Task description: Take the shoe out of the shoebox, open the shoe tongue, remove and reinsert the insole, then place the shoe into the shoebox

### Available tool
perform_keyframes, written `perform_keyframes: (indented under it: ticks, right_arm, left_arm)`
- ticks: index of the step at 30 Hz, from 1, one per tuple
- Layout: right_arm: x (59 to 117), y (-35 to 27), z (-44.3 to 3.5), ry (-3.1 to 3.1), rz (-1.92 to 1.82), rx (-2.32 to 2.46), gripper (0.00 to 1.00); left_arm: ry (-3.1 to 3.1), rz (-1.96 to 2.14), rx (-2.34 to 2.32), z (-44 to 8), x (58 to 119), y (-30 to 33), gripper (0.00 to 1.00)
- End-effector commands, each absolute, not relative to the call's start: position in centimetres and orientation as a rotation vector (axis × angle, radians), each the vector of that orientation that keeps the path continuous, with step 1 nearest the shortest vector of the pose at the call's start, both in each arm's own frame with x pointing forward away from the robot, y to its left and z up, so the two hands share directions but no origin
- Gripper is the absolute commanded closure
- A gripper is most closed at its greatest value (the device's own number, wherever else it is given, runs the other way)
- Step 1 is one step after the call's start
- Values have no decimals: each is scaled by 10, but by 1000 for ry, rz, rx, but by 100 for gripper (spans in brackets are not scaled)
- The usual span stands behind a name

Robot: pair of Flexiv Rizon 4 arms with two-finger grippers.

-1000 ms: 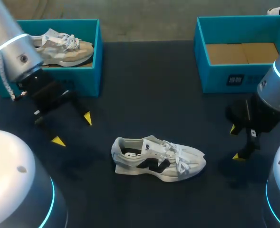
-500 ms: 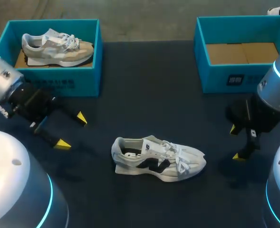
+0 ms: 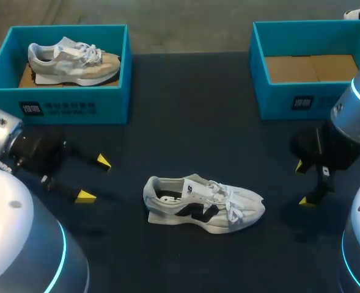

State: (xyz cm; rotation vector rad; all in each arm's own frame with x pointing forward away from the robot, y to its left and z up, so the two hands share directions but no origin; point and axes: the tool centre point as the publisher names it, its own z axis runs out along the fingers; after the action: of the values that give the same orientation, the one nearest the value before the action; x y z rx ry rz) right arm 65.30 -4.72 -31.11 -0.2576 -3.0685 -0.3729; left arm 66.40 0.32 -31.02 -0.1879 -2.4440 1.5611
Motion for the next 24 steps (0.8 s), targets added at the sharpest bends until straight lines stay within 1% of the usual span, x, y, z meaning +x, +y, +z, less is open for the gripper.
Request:
perform_keyframes:
  ticks: [1, 11, 24]
  right_arm:
    - [652, -48, -312, -3071, -373, -257, 0]
    - [652, -48, -312, -3071, -373, -257, 0]
    - [652, -48, -312, -3071, -373, -257, 0]
  left_arm:
    - [-2397, 1591, -192, -328, 673, -4, 0]
    - [-2400, 1648, -131, -348, 682, -8, 0]
    - [-2308, 1815, -70, -375, 686, 26, 0]
